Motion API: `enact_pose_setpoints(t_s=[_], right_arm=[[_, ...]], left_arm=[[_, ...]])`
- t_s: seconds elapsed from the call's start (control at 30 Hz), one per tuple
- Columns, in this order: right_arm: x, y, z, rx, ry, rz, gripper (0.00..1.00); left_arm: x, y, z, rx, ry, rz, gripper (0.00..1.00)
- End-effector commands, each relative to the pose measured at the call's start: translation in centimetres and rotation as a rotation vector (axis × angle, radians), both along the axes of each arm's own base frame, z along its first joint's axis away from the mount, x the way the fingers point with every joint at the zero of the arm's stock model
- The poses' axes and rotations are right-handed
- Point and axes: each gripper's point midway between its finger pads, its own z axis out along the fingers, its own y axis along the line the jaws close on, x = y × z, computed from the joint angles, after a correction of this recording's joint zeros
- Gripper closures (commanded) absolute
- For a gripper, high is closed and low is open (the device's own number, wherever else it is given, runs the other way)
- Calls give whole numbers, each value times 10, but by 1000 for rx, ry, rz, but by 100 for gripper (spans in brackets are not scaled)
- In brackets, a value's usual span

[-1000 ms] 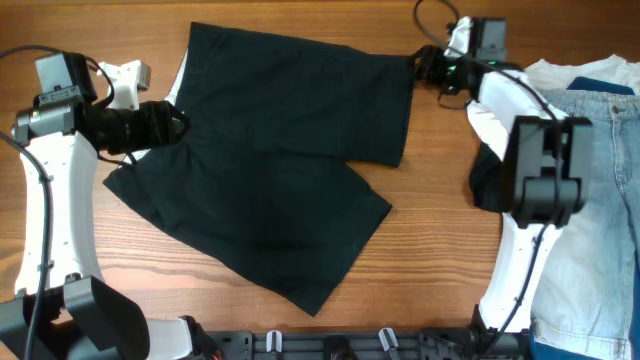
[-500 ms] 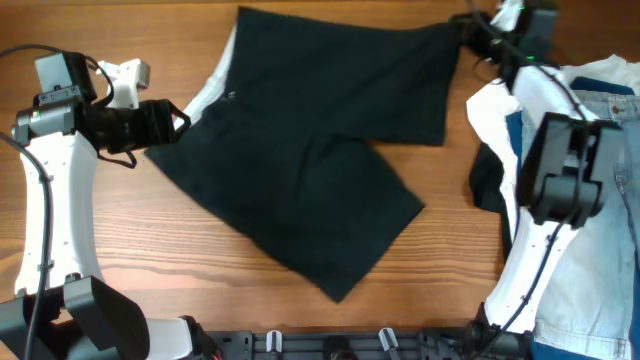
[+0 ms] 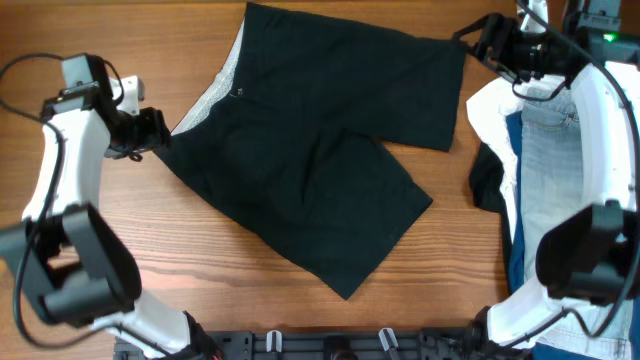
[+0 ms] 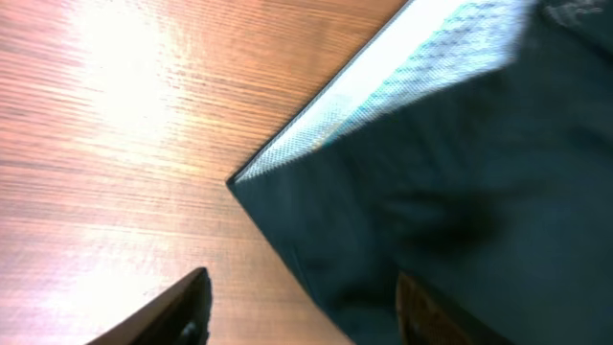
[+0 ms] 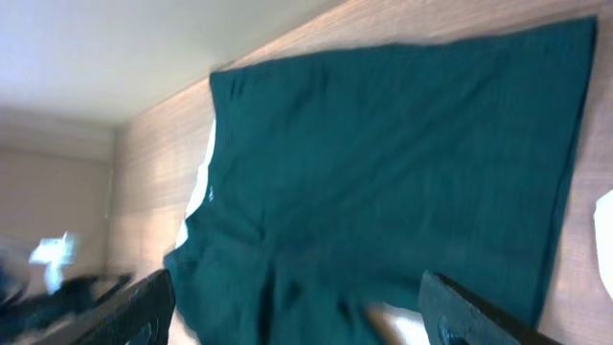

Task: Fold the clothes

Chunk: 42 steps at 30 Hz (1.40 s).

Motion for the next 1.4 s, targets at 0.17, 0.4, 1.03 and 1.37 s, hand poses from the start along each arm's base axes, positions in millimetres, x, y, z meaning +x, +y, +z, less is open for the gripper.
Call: enact_pose_setpoints(t_s=[0.17,0.4,1.03,1.37], right_arm=[[-70,40,-65,-240,302,153,16],[-99,34,-134,-332,507,28,17],[-160,30,-241,-452,607,22,96],[-141,-3,-195,-428,629,-22,24]], left_arm=[[-11,3,-99,-28,213,44,94],[-106,59,-92,112,555,638,96],[-108,41,-92,-38,579,550,96],[-100,11,-90,-162,578,519,87]])
